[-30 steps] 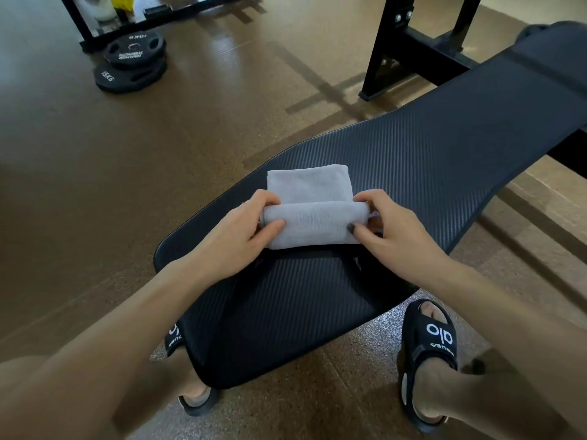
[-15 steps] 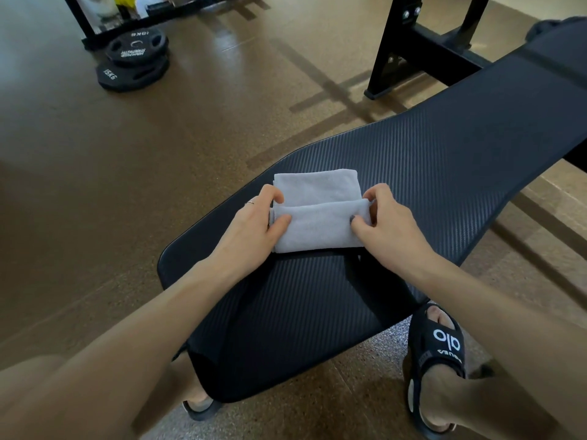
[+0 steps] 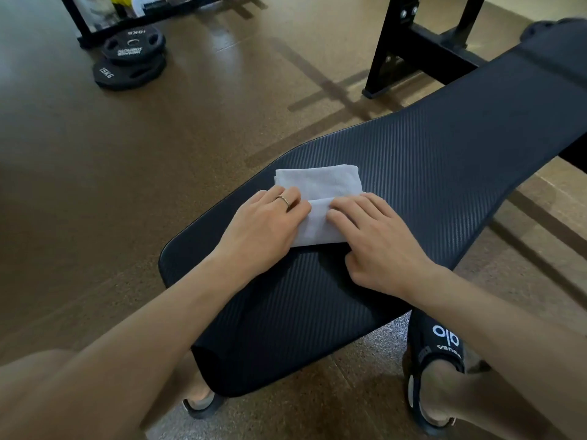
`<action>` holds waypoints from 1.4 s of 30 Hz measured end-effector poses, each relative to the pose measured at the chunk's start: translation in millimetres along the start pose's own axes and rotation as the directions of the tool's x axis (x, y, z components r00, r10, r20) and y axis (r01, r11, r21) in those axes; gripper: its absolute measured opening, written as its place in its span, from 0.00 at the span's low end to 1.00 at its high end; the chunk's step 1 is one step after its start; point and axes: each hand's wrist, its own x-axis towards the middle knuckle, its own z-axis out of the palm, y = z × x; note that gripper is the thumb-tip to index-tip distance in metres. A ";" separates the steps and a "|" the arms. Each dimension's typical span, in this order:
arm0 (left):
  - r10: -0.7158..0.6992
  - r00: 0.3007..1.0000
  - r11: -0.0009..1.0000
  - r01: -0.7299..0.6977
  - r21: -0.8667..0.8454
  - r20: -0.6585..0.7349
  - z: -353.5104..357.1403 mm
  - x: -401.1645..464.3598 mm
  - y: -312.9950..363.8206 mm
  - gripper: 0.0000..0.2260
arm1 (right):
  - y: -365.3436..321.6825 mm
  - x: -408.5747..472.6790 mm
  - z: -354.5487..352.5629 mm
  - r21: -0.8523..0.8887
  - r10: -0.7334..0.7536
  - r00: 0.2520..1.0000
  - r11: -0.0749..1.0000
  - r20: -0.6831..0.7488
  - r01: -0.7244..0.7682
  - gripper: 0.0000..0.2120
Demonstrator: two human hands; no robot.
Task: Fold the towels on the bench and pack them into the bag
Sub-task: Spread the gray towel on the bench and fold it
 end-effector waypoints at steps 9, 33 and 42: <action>-0.061 0.979 0.997 0.069 -0.035 0.193 -8.0 -0.5 -2.1 0.17 | 14.4 9.4 2.4 0.032 0.043 0.999 0.999 -0.017 -0.042 0.19; -0.455 0.773 0.624 0.631 -0.462 0.441 2.8 25.6 -17.9 0.06 | 26.6 30.7 6.3 0.609 0.441 0.897 0.711 0.004 -0.352 0.11; -0.214 0.943 0.968 0.240 -0.077 0.256 -13.8 2.0 10.6 0.22 | 9.6 5.3 6.9 0.574 0.427 0.903 0.726 0.055 -0.378 0.08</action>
